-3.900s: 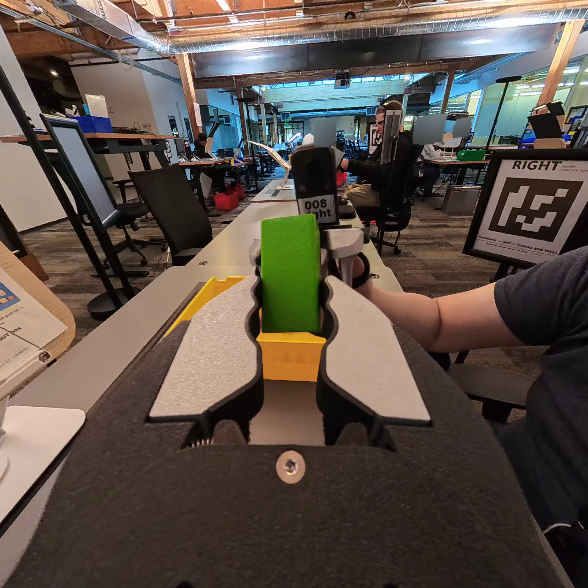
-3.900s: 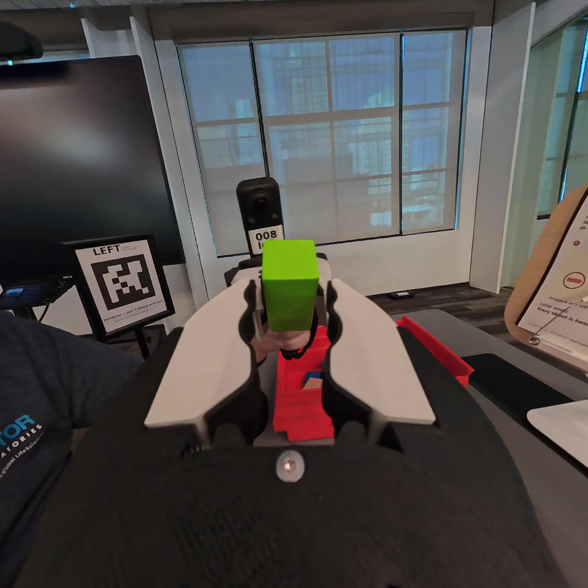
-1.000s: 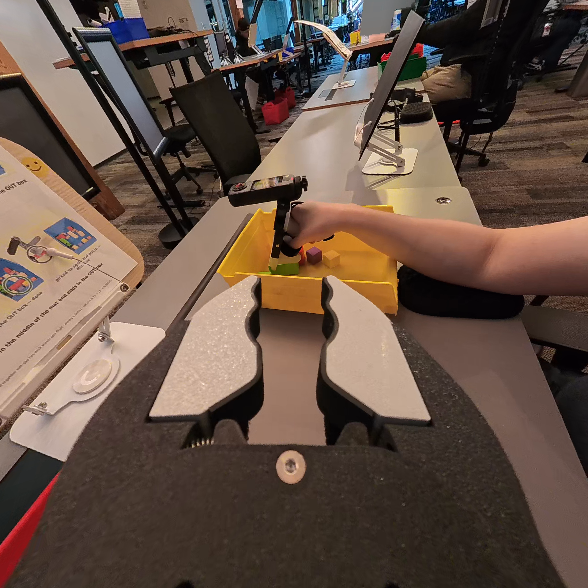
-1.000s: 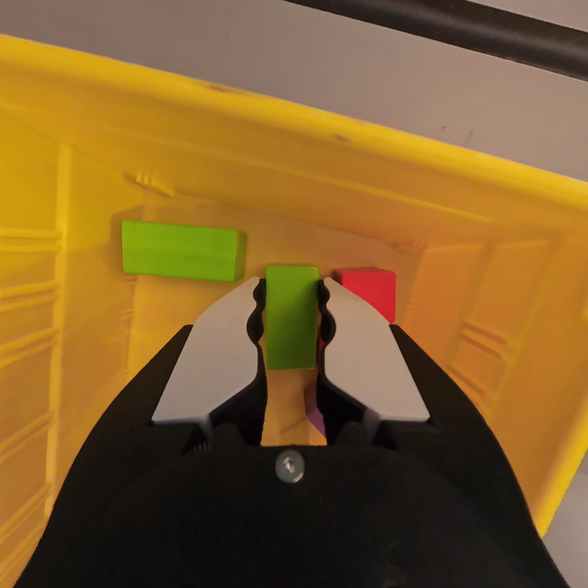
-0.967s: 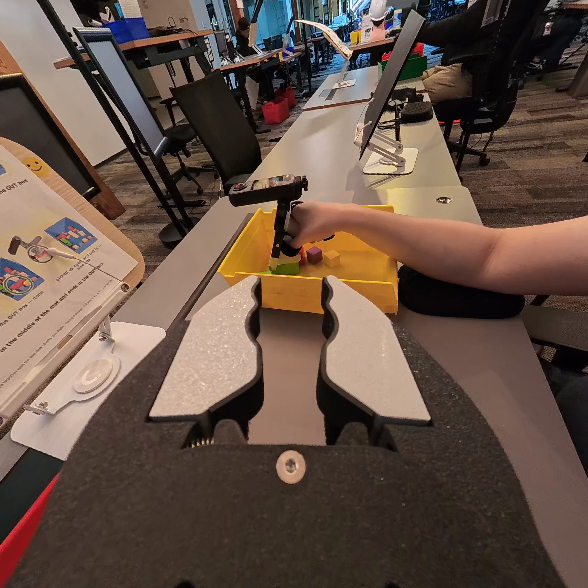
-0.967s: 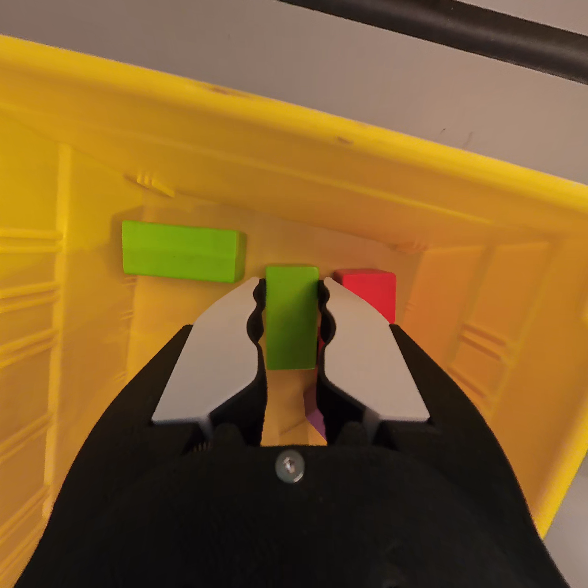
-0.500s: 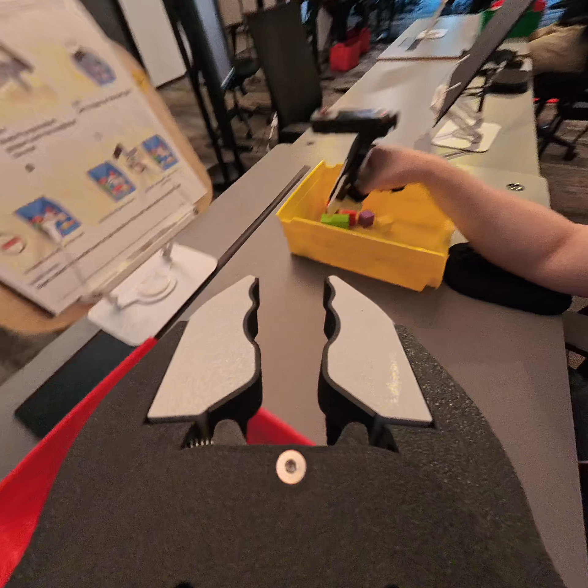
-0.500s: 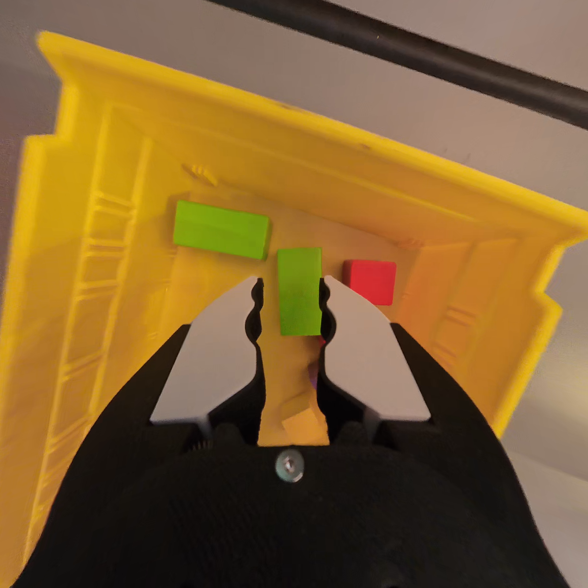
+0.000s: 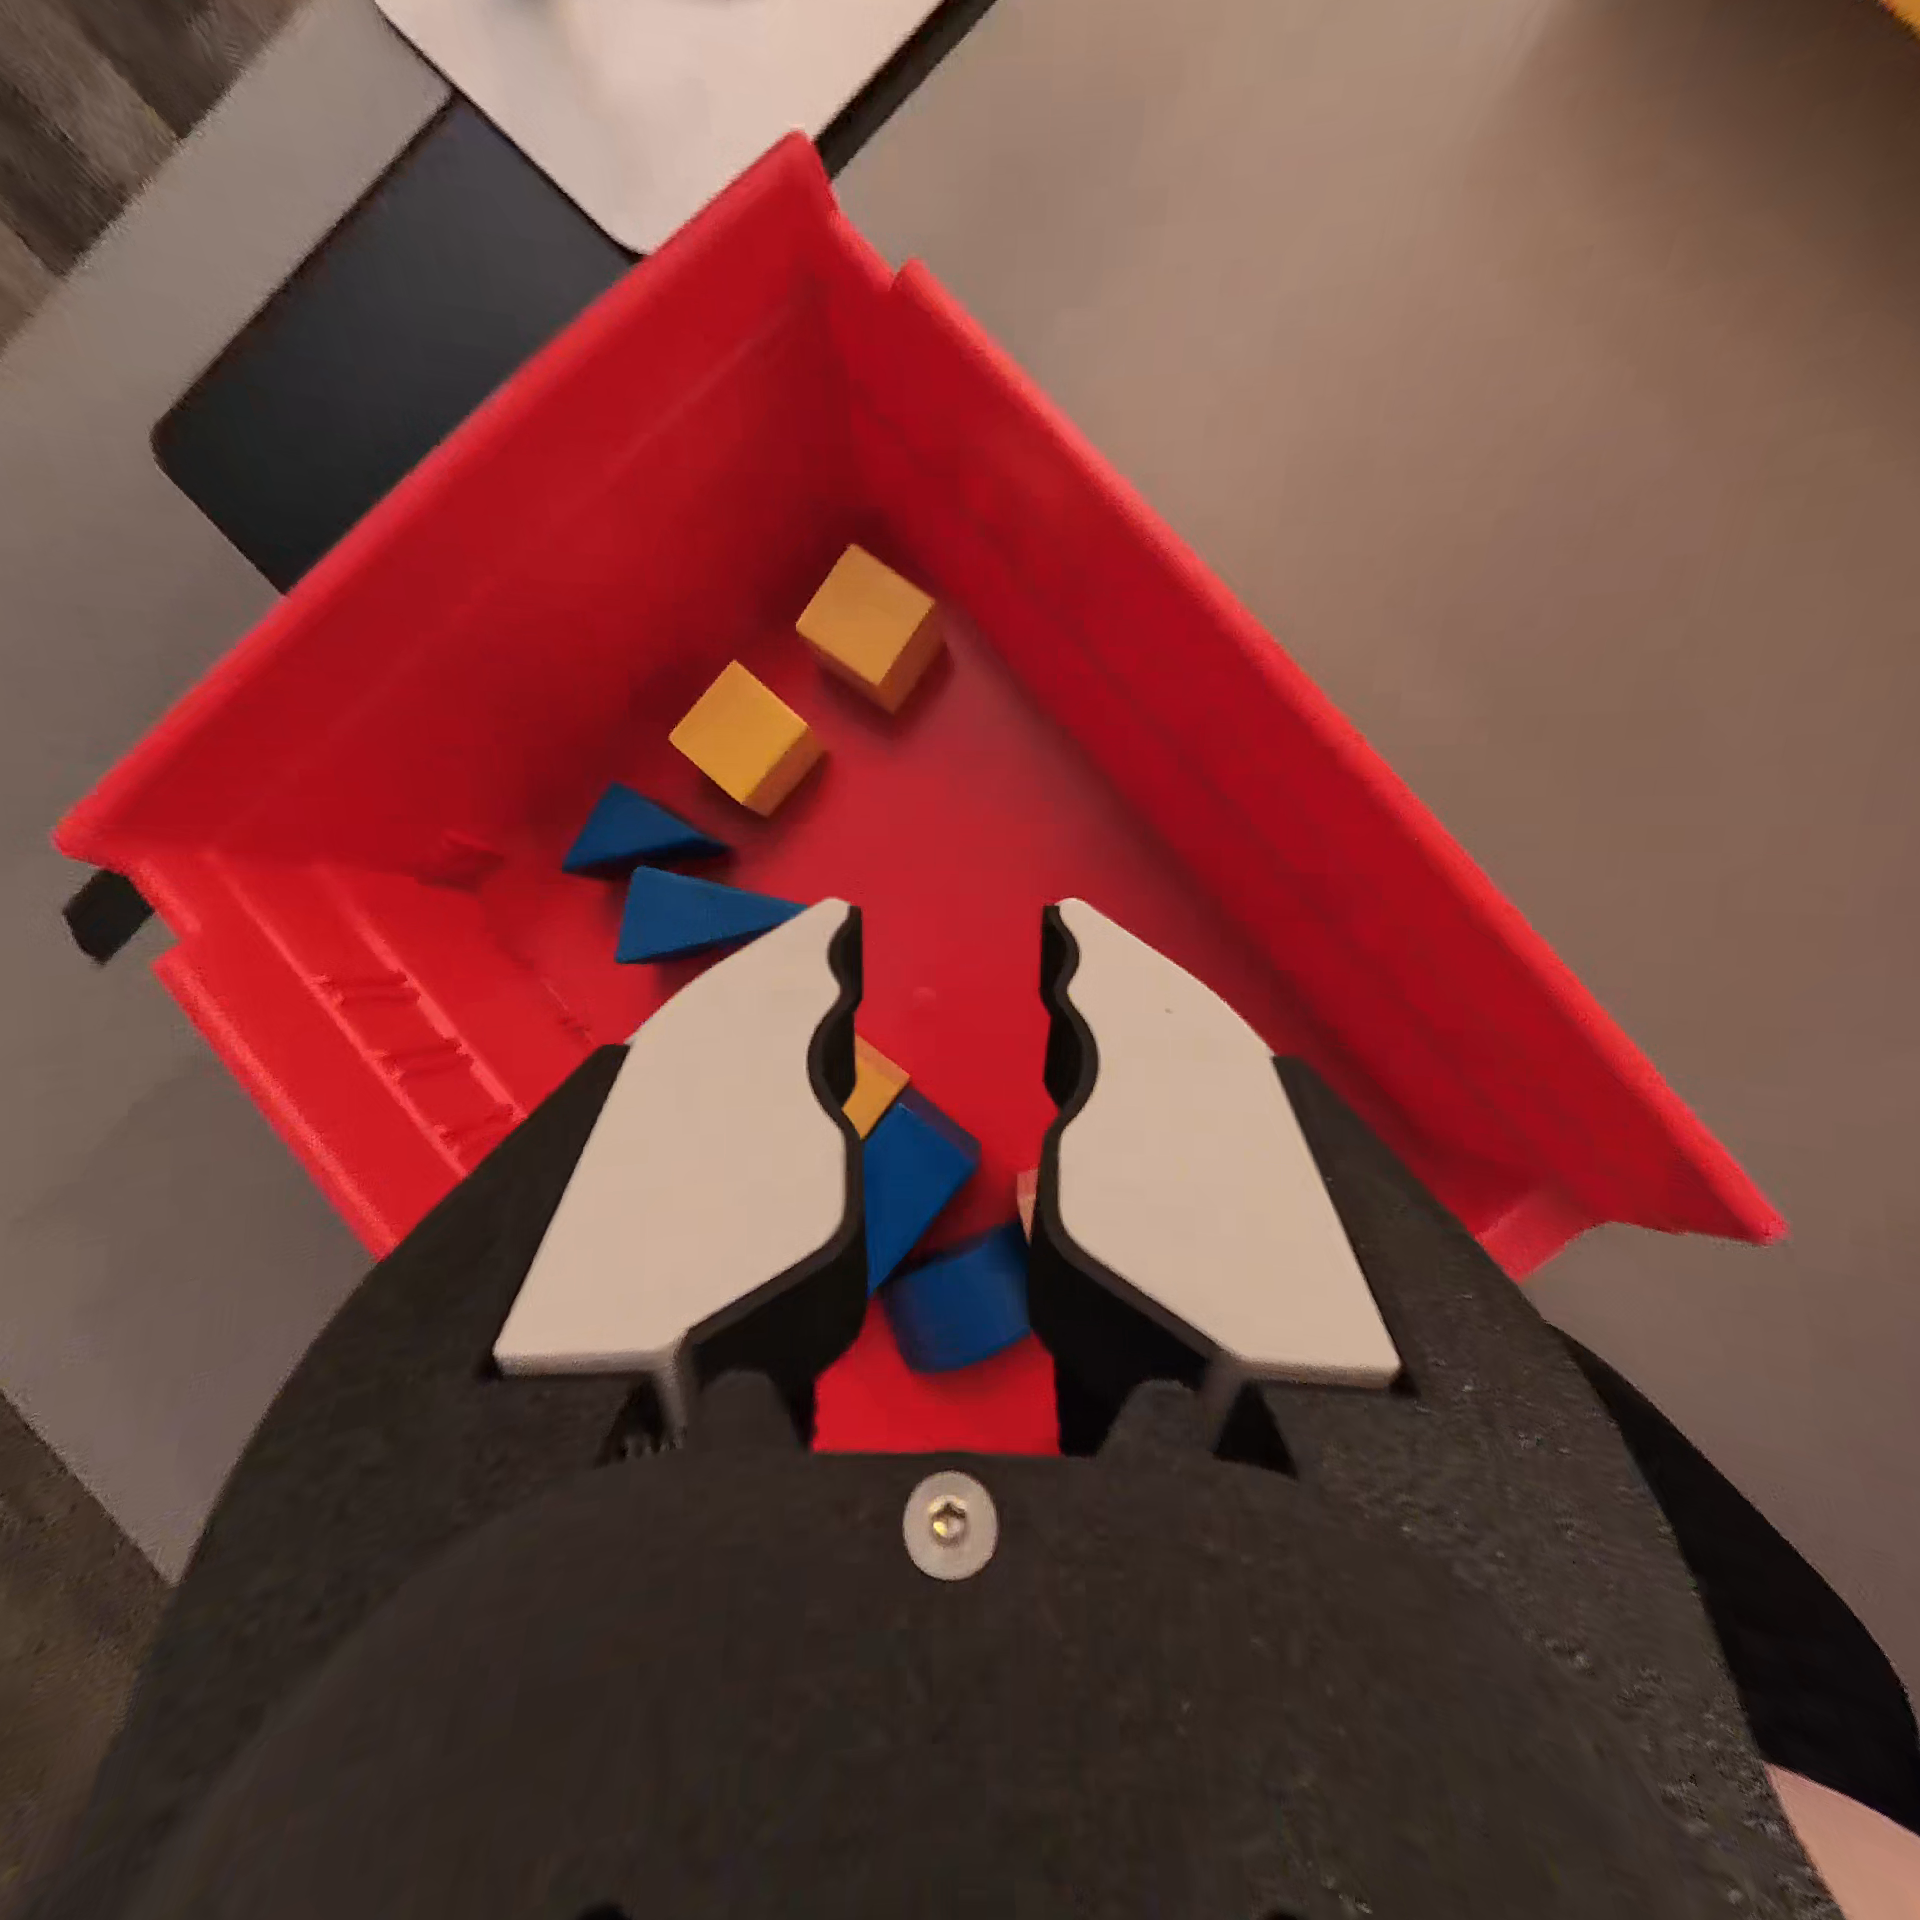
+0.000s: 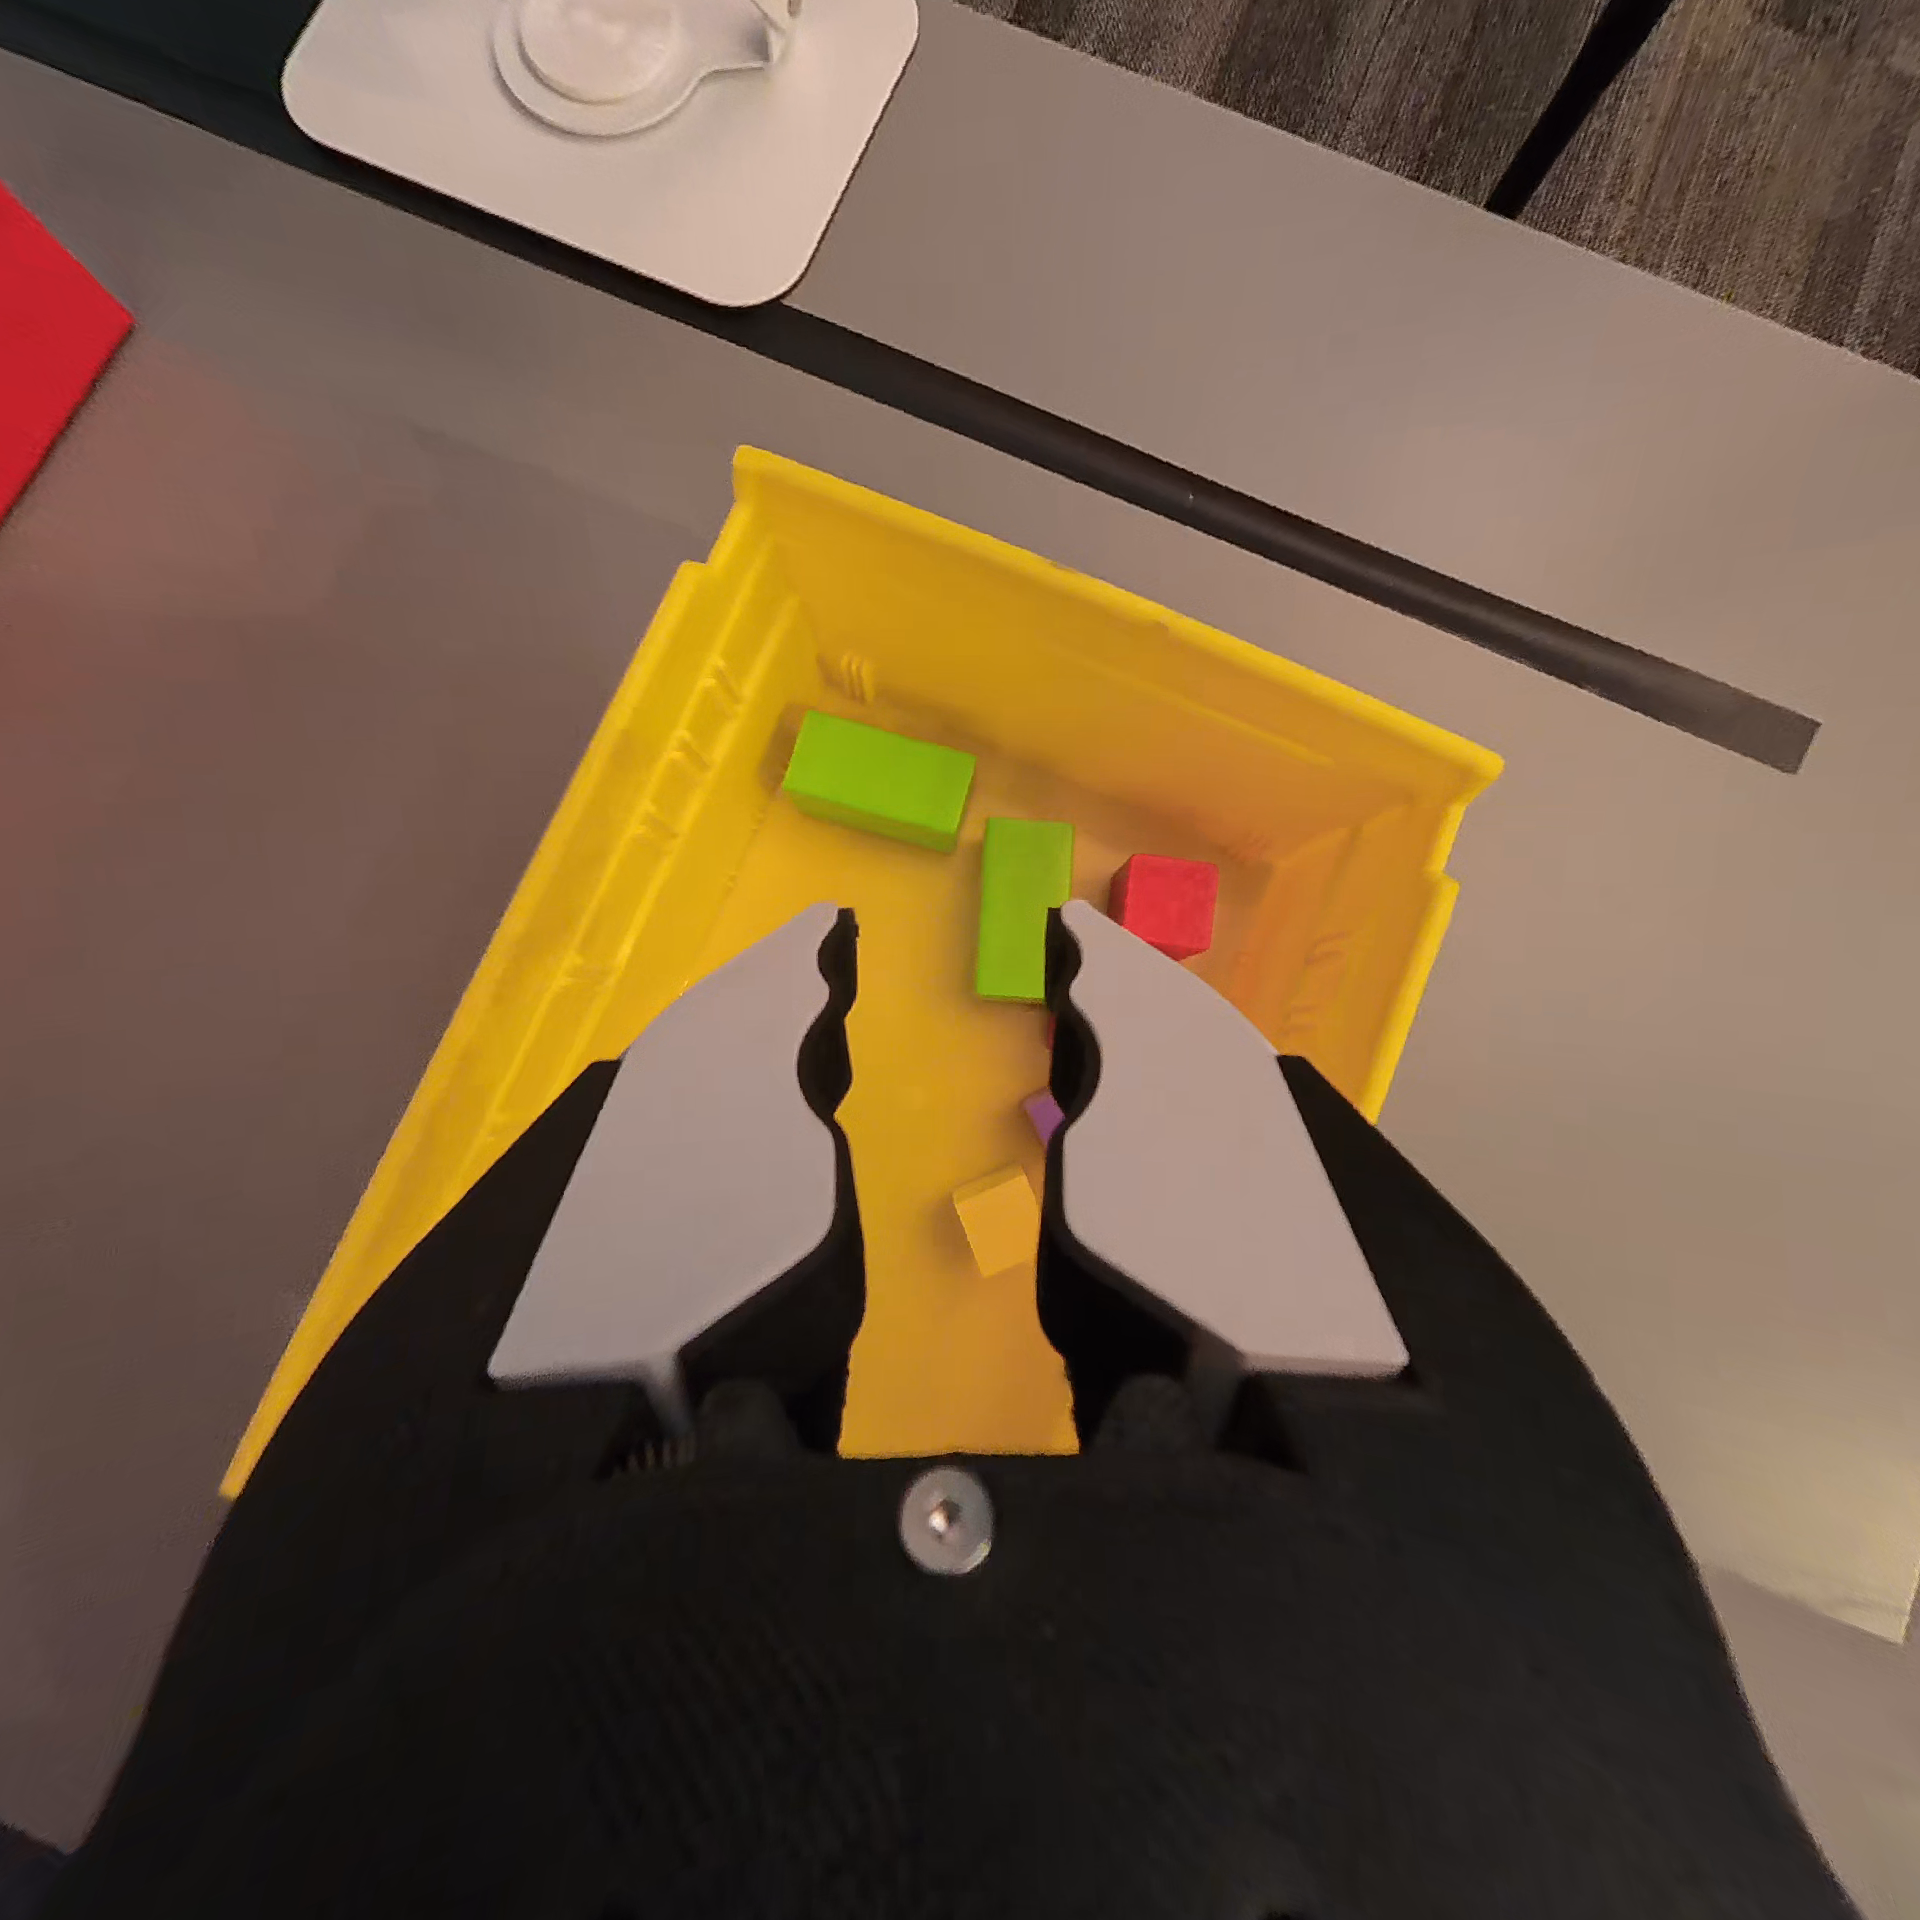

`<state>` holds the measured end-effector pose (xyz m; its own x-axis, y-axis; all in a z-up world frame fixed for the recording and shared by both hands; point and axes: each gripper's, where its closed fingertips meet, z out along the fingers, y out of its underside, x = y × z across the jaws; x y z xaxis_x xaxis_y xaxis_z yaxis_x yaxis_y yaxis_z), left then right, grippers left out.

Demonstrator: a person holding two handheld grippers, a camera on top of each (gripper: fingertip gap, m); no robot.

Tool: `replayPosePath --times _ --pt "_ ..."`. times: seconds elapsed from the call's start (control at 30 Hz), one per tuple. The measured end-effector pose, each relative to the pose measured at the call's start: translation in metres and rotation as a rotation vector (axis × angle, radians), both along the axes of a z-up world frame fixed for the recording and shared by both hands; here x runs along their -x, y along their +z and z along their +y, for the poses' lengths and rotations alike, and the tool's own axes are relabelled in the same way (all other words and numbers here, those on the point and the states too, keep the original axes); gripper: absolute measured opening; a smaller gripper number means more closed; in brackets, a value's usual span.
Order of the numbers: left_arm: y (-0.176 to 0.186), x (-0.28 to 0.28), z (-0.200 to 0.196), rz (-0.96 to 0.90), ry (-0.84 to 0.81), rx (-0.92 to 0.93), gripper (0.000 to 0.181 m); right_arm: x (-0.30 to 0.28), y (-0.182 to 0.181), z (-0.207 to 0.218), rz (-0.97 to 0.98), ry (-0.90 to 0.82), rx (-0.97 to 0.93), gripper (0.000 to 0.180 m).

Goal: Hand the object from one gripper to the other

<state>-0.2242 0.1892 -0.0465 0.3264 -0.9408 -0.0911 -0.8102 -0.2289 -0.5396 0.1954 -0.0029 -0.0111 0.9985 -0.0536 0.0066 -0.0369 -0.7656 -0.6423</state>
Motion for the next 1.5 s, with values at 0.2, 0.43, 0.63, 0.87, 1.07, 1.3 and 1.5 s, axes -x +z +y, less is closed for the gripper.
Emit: replayPosePath --times 0.2,0.43,0.63,0.87,1.07,1.3,1.5 --pt "-0.032 -0.018 0.022 0.026 -0.005 -0.022 0.042 0.008 0.001 -0.002 -0.03 0.036 0.019 0.036" --pt "-0.043 -0.018 0.054 -0.013 0.076 -0.106 0.042 0.007 -0.002 -0.004 -0.044 0.049 0.036 0.036" --pt "-0.06 -0.02 0.062 0.086 0.036 -0.178 0.043 0.004 -0.006 -0.006 -0.055 0.053 0.055 0.036" --pt "-0.071 -0.057 0.055 0.108 -0.148 -0.264 0.056 0.004 -0.012 -0.007 -0.072 0.071 0.084 0.036" --pt "-0.08 -0.065 0.061 0.123 -0.153 -0.231 0.056 0.002 -0.015 -0.008 -0.077 0.076 0.099 0.036" --pt "-0.089 -0.069 0.06 0.137 -0.152 -0.173 0.051 -0.002 -0.021 -0.009 -0.093 0.081 0.136 0.036" --pt "-0.096 -0.07 0.061 0.161 -0.139 -0.172 0.048 -0.001 -0.024 -0.011 -0.089 0.088 0.148 0.035"
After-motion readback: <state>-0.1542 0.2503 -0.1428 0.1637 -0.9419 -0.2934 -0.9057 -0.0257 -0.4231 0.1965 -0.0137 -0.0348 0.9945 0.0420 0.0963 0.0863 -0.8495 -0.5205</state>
